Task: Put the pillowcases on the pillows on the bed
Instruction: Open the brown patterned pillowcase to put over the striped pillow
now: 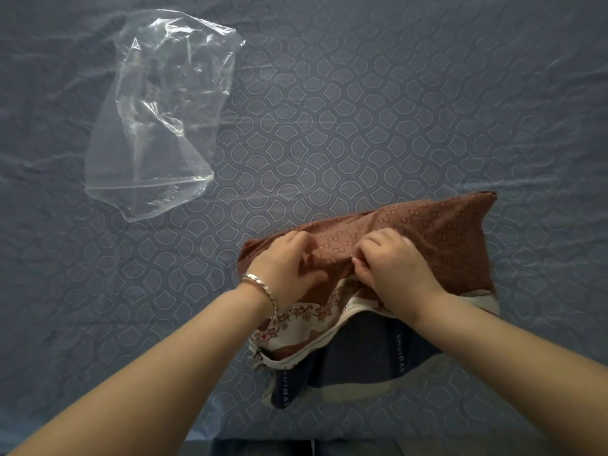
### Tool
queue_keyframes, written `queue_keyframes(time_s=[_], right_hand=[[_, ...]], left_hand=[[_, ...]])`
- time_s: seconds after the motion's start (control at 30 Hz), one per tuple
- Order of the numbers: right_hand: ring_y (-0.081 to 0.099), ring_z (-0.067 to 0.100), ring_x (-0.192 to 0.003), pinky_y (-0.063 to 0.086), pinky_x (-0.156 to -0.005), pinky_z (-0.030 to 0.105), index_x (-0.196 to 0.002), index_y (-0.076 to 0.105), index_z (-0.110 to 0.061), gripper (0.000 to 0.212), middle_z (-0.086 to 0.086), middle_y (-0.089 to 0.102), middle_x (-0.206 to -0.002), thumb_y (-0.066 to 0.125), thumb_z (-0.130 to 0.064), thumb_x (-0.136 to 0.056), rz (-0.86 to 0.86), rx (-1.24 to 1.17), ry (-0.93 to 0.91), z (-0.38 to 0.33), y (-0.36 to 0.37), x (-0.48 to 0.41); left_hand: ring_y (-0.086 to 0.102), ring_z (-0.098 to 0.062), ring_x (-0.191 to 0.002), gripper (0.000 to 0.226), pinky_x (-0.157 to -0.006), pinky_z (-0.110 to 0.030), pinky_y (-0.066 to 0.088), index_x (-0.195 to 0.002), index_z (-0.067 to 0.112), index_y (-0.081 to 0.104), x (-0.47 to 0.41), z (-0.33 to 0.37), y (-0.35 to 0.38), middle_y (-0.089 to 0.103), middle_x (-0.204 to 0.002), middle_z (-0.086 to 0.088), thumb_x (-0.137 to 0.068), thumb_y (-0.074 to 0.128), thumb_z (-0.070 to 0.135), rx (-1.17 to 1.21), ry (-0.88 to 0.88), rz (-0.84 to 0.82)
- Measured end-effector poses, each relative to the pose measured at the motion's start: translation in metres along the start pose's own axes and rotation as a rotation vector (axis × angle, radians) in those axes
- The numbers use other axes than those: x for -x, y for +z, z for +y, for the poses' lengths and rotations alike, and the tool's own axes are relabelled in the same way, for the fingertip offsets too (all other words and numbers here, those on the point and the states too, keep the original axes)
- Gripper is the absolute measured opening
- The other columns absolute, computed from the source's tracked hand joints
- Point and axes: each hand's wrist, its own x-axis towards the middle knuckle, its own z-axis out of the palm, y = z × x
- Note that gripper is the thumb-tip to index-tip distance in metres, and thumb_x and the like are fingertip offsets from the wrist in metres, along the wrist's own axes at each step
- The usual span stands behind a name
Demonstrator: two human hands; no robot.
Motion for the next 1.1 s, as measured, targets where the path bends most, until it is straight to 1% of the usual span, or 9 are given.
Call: queue_keyframes(time_s=[0.13, 0.33, 0.5, 0.63, 0.73, 0.83, 0.9, 0.97, 1.1], right_hand=[[0.058, 0.022, -0.055, 0.045, -0.051, 0.026, -0.067, 0.060, -0.009, 0.011, 0.002, 0.059, -0.061, 0.059, -0.018, -0.074, 0.036, -0.129, -0.004, 0.004, -0.009, 0.010], [0.057, 0.020, -0.052, 0.046, -0.051, 0.027, -0.070, 0.058, -0.012, 0.020, 0.000, 0.058, -0.059, 0.051, -0.027, -0.080, 0.090, -0.044, -0.076, 0.010, 0.004, 0.015], [0.058, 0.024, -0.051, 0.047, -0.049, 0.032, -0.063, 0.063, -0.016, 0.031, 0.001, 0.059, -0.057, 0.089, -0.024, -0.049, -0.181, 0.161, -0.017, 0.041, 0.020, 0.047], [0.060, 0.024, -0.053, 0.049, -0.049, 0.032, -0.068, 0.064, -0.015, 0.014, 0.000, 0.061, -0.060, 0.078, -0.012, -0.066, -0.216, -0.034, -0.056, 0.062, 0.009, 0.074], [0.065, 0.025, -0.065, 0.053, -0.059, 0.036, -0.080, 0.065, -0.014, 0.006, 0.000, 0.066, -0.071, 0.071, -0.013, -0.077, -0.191, -0.106, 0.029, 0.067, -0.002, 0.092], [0.064, 0.020, -0.091, 0.051, -0.078, 0.037, -0.103, 0.065, -0.014, 0.043, -0.001, 0.066, -0.096, 0.063, -0.049, -0.077, -0.342, -0.051, 0.133, 0.063, 0.001, 0.109], [0.065, 0.021, -0.089, 0.054, -0.073, 0.035, -0.097, 0.068, -0.013, 0.066, 0.003, 0.066, -0.096, 0.073, -0.062, -0.054, -0.410, 0.104, 0.081, 0.060, 0.013, 0.115], [0.066, 0.027, -0.072, 0.054, -0.059, 0.035, -0.082, 0.068, -0.010, 0.048, 0.006, 0.065, -0.082, 0.088, -0.039, -0.048, -0.288, 0.107, 0.077, 0.059, 0.024, 0.115], [0.063, 0.033, -0.058, 0.045, -0.054, 0.033, -0.083, 0.060, -0.005, 0.008, 0.010, 0.064, -0.066, 0.058, -0.011, -0.077, -0.016, -0.154, 0.258, 0.067, 0.016, 0.114]], left_hand=[[0.058, -0.027, -0.064, 0.028, -0.055, -0.036, 0.052, -0.074, 0.011, 0.061, 0.006, 0.013, 0.010, 0.060, -0.072, -0.005, -0.078, 0.047, 0.035, -0.114, 0.137, 0.098], [0.061, -0.029, -0.065, 0.023, -0.060, -0.030, 0.040, -0.097, 0.016, 0.053, 0.031, 0.010, 0.011, 0.064, -0.070, -0.009, -0.092, 0.048, 0.037, 0.069, 0.067, 0.145], [0.061, -0.023, -0.047, 0.012, -0.041, -0.024, 0.046, -0.083, 0.020, 0.052, 0.042, -0.006, 0.026, 0.062, -0.062, -0.002, -0.074, 0.053, 0.028, -0.135, 0.142, -0.051], [0.064, -0.025, -0.074, 0.020, -0.056, -0.030, 0.052, -0.097, 0.017, 0.063, 0.043, -0.001, 0.028, 0.061, -0.087, -0.002, -0.078, 0.064, 0.020, -0.264, 0.107, -0.067], [0.058, -0.022, -0.066, 0.041, -0.049, -0.028, 0.047, -0.092, 0.019, 0.054, 0.068, 0.006, 0.043, 0.057, -0.080, -0.003, -0.068, 0.063, 0.051, -0.249, 0.266, 0.014], [0.059, -0.019, -0.068, 0.062, -0.051, -0.028, 0.047, -0.088, 0.025, 0.053, 0.088, 0.017, 0.063, 0.059, -0.083, 0.002, -0.053, 0.045, 0.076, -0.421, 0.381, -0.074], [0.060, -0.018, -0.060, 0.049, -0.045, -0.027, 0.045, -0.075, 0.024, 0.060, 0.088, 0.017, 0.072, 0.060, -0.074, 0.003, -0.052, 0.060, 0.067, -0.483, 0.346, -0.052], [0.058, -0.021, -0.051, 0.023, -0.040, -0.025, 0.042, -0.070, 0.019, 0.056, 0.080, 0.020, 0.076, 0.056, -0.063, -0.001, -0.070, 0.063, 0.041, -0.279, 0.308, 0.097], [0.054, -0.019, -0.041, 0.006, -0.033, -0.024, 0.038, -0.083, 0.018, 0.044, 0.085, 0.037, 0.072, 0.057, -0.050, -0.002, -0.079, 0.044, 0.023, 0.052, 0.369, 0.180]])
